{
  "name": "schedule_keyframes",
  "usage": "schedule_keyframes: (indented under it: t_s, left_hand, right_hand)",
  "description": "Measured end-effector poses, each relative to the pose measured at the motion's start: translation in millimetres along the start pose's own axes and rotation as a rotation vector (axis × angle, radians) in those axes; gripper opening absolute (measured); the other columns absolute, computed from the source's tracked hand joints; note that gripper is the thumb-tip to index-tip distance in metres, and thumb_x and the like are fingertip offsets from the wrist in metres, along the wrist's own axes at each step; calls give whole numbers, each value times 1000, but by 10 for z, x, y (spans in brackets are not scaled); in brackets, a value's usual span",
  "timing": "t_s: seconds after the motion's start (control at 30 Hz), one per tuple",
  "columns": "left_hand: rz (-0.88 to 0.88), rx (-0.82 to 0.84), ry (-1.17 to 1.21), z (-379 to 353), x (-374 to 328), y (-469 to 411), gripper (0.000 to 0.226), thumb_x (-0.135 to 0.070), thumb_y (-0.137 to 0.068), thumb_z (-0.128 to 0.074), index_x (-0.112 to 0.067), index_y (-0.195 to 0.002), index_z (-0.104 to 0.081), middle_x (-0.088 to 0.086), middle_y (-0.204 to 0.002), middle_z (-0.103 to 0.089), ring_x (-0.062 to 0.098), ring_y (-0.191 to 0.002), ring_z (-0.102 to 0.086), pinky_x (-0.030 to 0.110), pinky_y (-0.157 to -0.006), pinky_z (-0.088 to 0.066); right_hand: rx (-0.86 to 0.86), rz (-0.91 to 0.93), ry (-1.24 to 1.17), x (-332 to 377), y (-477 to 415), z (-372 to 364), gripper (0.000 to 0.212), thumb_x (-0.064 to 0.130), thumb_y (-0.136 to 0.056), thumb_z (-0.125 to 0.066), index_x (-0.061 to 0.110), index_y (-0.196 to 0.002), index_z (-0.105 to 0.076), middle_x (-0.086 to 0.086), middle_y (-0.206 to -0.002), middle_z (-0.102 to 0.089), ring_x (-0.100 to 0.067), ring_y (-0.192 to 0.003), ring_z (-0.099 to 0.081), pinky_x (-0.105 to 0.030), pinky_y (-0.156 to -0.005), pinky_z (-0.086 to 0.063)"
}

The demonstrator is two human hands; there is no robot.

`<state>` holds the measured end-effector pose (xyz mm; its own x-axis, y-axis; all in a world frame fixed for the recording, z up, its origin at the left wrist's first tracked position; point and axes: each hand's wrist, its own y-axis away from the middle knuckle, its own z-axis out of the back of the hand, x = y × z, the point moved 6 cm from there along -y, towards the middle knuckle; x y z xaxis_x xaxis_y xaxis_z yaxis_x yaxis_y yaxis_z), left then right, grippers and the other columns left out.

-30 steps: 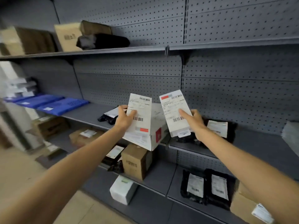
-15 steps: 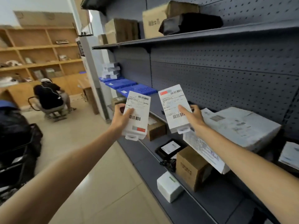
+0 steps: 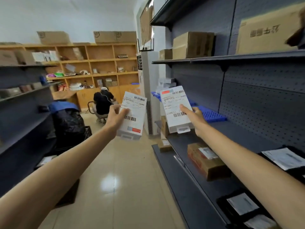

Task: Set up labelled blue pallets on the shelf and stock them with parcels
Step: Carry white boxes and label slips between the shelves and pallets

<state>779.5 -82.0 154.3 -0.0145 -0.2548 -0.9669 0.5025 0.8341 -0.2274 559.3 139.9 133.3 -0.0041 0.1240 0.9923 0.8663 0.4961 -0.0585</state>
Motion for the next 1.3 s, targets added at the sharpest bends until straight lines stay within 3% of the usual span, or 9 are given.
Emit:
schedule_keyframes:
  t_s: [0.1, 0.2, 0.33, 0.7, 0.83, 0.97, 1.07, 1.2, 1.3]
  left_hand:
    - [-15, -6, 8, 104, 24, -652, 28, -25, -97, -56, -25, -118, -37, 5, -102, -62, 13, -70, -64, 21, -46, -50]
    - [-5, 8, 32, 42, 242, -1199, 30, -23, -98, -56, -19, -122, -39, -7, -96, -56, 11, -69, -64, 20, -45, -54]
    - [76, 48, 54, -171, 800, -1827, 38, -24, -95, -59, -15, -128, -42, 9, -110, -65, 18, -74, -69, 24, -49, -55]
    - [121, 7, 65, -562, 1605, -4020, 39, -25, -94, -60, -14, -128, -42, 5, -103, -66, 12, -69, -67, 18, -44, -50]
    - [103, 7, 50, -579, 1623, -5091, 34, -25, -95, -59, -18, -122, -40, 10, -108, -65, 15, -71, -67, 21, -46, -52]
    - [68, -21, 28, -503, 1806, -6069, 32, -26, -95, -58, -20, -121, -40, 9, -109, -65, 16, -76, -69, 22, -51, -55]
    - [118, -48, 49, -418, 2155, -6726, 42, -27, -93, -61, -16, -130, -43, 10, -113, -67, 20, -82, -72, 27, -55, -57]
    - [159, -58, 96, -404, 2515, -7617, 45, -28, -92, -61, -11, -131, -46, 14, -114, -68, 23, -82, -73, 27, -50, -56]
    - [174, -43, 85, -528, 2672, -8329, 39, -28, -93, -61, -13, -126, -45, 12, -107, -67, 23, -82, -70, 30, -53, -54]
  right_hand:
    - [46, 15, -23, 64, -487, -446, 48, 38, -89, -68, 17, -124, -44, 3, -90, -67, -10, -74, -66, -21, -49, -48]
    - [30, -11, -20, -102, -927, -706, 54, 39, -88, -69, 14, -128, -45, -1, -96, -69, -12, -76, -67, -23, -52, -49]
    - [-27, -86, -12, -459, -1514, -886, 56, 36, -88, -70, 11, -131, -45, -2, -93, -69, -14, -75, -66, -26, -54, -48]
    - [-28, -136, 5, -906, -3799, -1792, 48, 34, -88, -69, 10, -124, -49, -7, -103, -69, -15, -72, -65, -25, -52, -49]
    - [24, -103, 12, -867, -4818, -2348, 29, 34, -89, -69, 12, -103, -56, -9, -103, -69, -16, -72, -65, -27, -55, -50]
    - [62, -93, 11, -901, -5720, -2955, 42, 35, -87, -70, 9, -116, -54, -10, -110, -69, -20, -79, -66, -29, -59, -52]
    - [123, -148, 7, -1075, -6246, -3386, 18, 31, -90, -67, 17, -95, -59, -10, -107, -71, -16, -75, -67, -31, -66, -56]
    - [164, -180, 29, -1262, -6925, -3841, 18, 31, -91, -66, 16, -101, -63, -3, -94, -71, -11, -68, -66, -22, -52, -49]
    - [146, -176, 23, -1342, -7467, -4085, 13, 32, -92, -65, 20, -90, -61, 2, -83, -70, -10, -67, -66, -19, -49, -50]
